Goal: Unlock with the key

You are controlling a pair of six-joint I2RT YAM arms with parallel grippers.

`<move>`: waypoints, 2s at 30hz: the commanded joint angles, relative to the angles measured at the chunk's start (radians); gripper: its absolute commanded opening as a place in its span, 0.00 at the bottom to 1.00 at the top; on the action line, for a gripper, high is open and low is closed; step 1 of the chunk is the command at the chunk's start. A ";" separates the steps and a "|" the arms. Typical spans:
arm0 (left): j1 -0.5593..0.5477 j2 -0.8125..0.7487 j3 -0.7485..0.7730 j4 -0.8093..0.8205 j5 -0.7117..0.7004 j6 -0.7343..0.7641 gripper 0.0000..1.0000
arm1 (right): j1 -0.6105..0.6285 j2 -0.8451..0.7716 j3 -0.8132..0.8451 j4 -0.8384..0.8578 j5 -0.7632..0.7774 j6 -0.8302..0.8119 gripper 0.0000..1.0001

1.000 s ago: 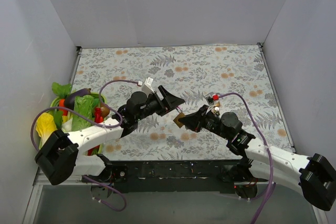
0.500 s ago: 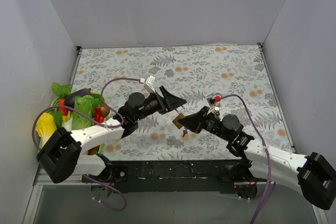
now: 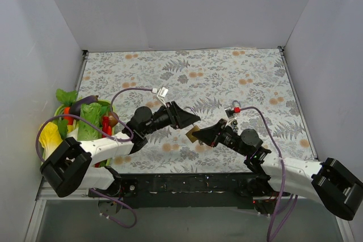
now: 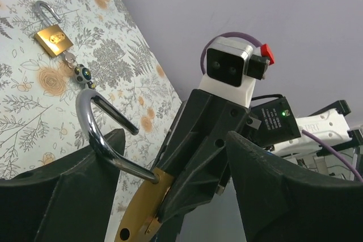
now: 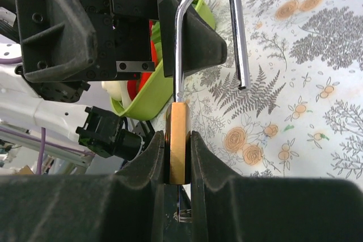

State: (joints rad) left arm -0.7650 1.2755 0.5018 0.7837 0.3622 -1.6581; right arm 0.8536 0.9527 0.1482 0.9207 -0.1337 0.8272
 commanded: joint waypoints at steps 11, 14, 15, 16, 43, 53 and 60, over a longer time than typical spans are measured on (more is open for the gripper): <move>0.004 0.025 0.007 -0.159 -0.032 0.176 0.72 | 0.001 0.164 -0.114 0.219 0.169 0.190 0.01; 0.007 0.047 0.018 -0.222 -0.055 0.189 0.76 | -0.001 0.211 -0.122 0.228 0.178 0.207 0.01; 0.010 0.050 0.015 -0.234 -0.060 0.190 0.77 | 0.001 0.227 -0.124 0.233 0.178 0.210 0.01; 0.012 0.054 0.015 -0.247 -0.075 0.190 0.78 | 0.001 0.260 -0.125 0.242 0.177 0.213 0.01; 0.033 0.150 0.067 -0.500 -0.143 0.190 0.78 | 0.002 0.748 -0.130 0.601 0.183 0.339 0.01; -0.076 0.107 -0.011 -0.526 -0.310 0.216 0.89 | 0.002 0.676 -0.110 0.454 0.230 0.308 0.44; -0.121 0.050 -0.035 -0.569 -0.406 0.313 0.98 | 0.002 0.601 -0.102 0.339 0.261 0.300 0.66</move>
State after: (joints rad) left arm -0.8593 1.3888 0.4805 0.2531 0.0601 -1.4235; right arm 0.8532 1.5986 0.0494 1.3037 0.0715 1.1465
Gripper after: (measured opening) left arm 0.981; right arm 0.640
